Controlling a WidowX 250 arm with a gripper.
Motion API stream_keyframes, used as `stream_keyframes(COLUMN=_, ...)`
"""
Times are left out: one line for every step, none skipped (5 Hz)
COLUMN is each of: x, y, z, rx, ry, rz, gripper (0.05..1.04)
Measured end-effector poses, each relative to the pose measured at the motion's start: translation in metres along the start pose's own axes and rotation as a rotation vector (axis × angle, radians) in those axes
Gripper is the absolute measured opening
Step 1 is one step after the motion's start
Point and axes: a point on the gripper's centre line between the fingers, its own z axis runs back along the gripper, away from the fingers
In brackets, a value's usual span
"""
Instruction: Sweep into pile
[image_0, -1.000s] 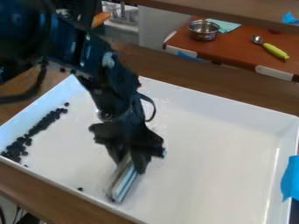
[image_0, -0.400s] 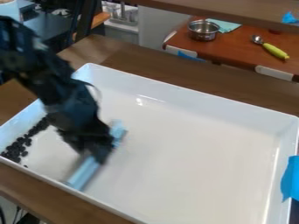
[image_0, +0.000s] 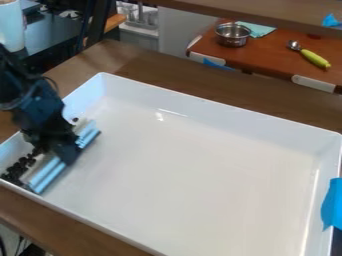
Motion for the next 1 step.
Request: stream_keyframes(x=-0.0007, y=-0.0005, z=0.0034, rx=-0.021, ry=0.021, rz=0.001, gripper=0.380)
